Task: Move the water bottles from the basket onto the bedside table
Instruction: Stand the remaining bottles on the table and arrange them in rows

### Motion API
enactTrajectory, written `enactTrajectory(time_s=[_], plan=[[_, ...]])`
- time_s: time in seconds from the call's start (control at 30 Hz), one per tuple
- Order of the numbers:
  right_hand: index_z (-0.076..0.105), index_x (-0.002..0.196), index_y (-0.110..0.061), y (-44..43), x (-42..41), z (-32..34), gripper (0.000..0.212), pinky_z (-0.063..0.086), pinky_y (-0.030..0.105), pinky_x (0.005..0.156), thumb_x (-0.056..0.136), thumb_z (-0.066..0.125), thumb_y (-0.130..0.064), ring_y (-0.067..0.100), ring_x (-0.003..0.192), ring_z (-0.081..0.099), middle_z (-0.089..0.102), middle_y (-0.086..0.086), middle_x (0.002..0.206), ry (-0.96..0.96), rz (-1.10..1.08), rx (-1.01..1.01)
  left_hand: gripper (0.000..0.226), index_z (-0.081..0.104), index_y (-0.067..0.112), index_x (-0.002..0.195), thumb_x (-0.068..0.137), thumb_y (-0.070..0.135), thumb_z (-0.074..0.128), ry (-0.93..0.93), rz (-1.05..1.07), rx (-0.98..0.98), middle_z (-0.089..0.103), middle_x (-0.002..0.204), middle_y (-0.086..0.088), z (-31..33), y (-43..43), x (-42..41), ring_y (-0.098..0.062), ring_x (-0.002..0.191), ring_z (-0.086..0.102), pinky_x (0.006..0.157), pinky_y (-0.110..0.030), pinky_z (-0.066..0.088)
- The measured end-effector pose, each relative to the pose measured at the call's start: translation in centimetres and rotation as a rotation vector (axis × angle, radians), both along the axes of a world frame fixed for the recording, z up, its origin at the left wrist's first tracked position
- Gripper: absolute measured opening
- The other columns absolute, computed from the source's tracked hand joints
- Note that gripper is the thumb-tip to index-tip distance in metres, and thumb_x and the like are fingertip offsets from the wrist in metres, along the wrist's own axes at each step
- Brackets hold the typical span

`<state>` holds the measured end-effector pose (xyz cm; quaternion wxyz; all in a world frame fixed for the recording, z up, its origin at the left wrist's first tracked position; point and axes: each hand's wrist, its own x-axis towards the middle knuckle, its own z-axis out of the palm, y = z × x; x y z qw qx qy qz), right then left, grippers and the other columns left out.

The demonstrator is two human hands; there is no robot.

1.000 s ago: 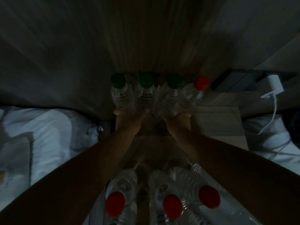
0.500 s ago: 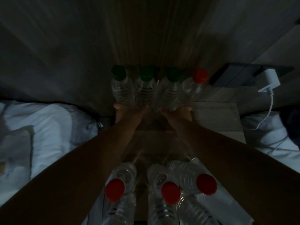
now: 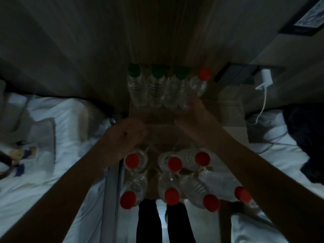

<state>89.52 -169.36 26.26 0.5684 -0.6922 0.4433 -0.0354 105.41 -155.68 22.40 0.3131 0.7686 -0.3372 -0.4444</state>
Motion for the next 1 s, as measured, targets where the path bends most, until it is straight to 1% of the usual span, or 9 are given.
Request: enactTrajectory(time_s=[0.1, 0.17, 0.23, 0.3, 0.47, 0.53, 0.7, 0.77, 1.0], plan=[[0.018, 0.144, -0.043, 3.1, -1.8, 1.0, 0.08, 0.055, 0.043, 0.088, 0.083, 0.066, -0.027, 0.014, 0.107, 0.062, 0.055, -0.017, 0.12, -0.042, 0.054, 0.009, 0.035, 0.047, 0.047, 0.097, 0.088, 0.016, 0.06, 0.006, 0.057, -0.054, 0.06, 0.08, 0.038, 1.8, 3.2, -1.3, 0.019, 0.079, 0.056, 0.076, -0.015, 0.043], [0.018, 0.146, -0.039, 4.8, -3.0, 0.8, 0.079, 0.053, 0.021, 0.084, 0.086, 0.066, -0.02, -0.009, 0.102, 0.057, 0.047, -0.033, 0.113, -0.085, 0.086, 0.001, 0.035, 0.05, 0.051, 0.094, 0.085, 0.021, 0.065, 0.037, 0.068, -0.058, 0.056, 0.084, 0.05, 2.1, 4.3, -2.3, 0.022, 0.082, 0.056, 0.068, -0.01, 0.046], [0.02, 0.145, -0.039, 6.4, -3.3, 0.5, 0.079, 0.044, 0.001, 0.077, 0.084, 0.067, -0.02, -0.028, 0.096, 0.048, 0.041, -0.042, 0.105, -0.066, 0.087, 0.011, 0.034, 0.052, 0.059, 0.094, 0.08, 0.033, 0.069, 0.041, 0.07, -0.055, 0.059, 0.091, 0.043, 1.8, 5.1, -3.2, 0.02, 0.086, 0.056, 0.067, -0.009, 0.049], [0.022, 0.14, -0.043, 7.8, -3.6, -0.2, 0.077, 0.038, -0.006, 0.076, 0.083, 0.069, -0.022, -0.034, 0.096, 0.042, 0.04, -0.045, 0.103, -0.028, 0.081, 0.001, 0.035, 0.051, 0.057, 0.093, 0.079, 0.031, 0.071, -0.008, 0.071, -0.049, 0.063, 0.088, 0.027, 1.5, 5.5, -3.9, 0.02, 0.087, 0.054, 0.067, -0.005, 0.045], [0.039, 0.131, -0.04, 9.5, -4.4, -1.3, 0.051, 0.043, 0.006, 0.083, 0.089, 0.062, -0.023, -0.014, 0.093, 0.051, 0.04, -0.039, 0.099, 0.085, 0.175, -0.151, 0.042, 0.043, 0.058, 0.096, 0.08, 0.029, 0.069, -0.159, 0.057, -0.074, 0.055, 0.091, 0.029, 0.1, 6.4, -4.6, 0.024, 0.089, 0.05, 0.069, -0.001, 0.039], [0.046, 0.129, -0.036, 9.6, -4.7, -2.1, 0.042, 0.042, 0.003, 0.08, 0.091, 0.059, -0.021, -0.016, 0.09, 0.052, 0.048, -0.03, 0.102, 0.11, 0.2, -0.219, 0.042, 0.044, 0.058, 0.096, 0.08, 0.028, 0.069, -0.155, 0.067, -0.091, 0.055, 0.092, 0.03, 0.0, 6.6, -4.5, 0.024, 0.088, 0.051, 0.072, -0.003, 0.038], [0.051, 0.128, -0.029, 9.7, -4.6, -3.5, 0.038, 0.043, 0.003, 0.078, 0.091, 0.058, -0.021, -0.016, 0.085, 0.05, 0.054, -0.018, 0.105, 0.129, 0.19, -0.317, 0.045, 0.045, 0.053, 0.101, 0.079, 0.023, 0.07, -0.168, 0.101, -0.127, 0.055, 0.093, 0.029, -0.7, 6.7, -4.8, 0.012, 0.09, 0.054, 0.078, -0.011, 0.042], [0.049, 0.13, -0.029, 9.8, -4.4, -3.6, 0.039, 0.046, 0.008, 0.079, 0.092, 0.056, -0.022, -0.011, 0.084, 0.053, 0.058, -0.013, 0.109, 0.139, 0.183, -0.329, 0.046, 0.046, 0.051, 0.102, 0.077, 0.022, 0.071, -0.168, 0.117, -0.129, 0.055, 0.092, 0.03, -1.0, 6.8, -4.8, 0.014, 0.088, 0.055, 0.077, -0.008, 0.042], [0.05, 0.129, -0.028, 9.5, -3.9, -3.9, 0.042, 0.038, 0.004, 0.075, 0.089, 0.061, -0.026, -0.003, 0.094, 0.053, 0.063, -0.007, 0.115, 0.176, 0.12, -0.294, 0.047, 0.046, 0.055, 0.099, 0.073, 0.027, 0.074, -0.219, 0.088, -0.136, 0.054, 0.084, 0.034, -1.2, 7.0, -4.4, 0.025, 0.084, 0.053, 0.072, 0.002, 0.042]])
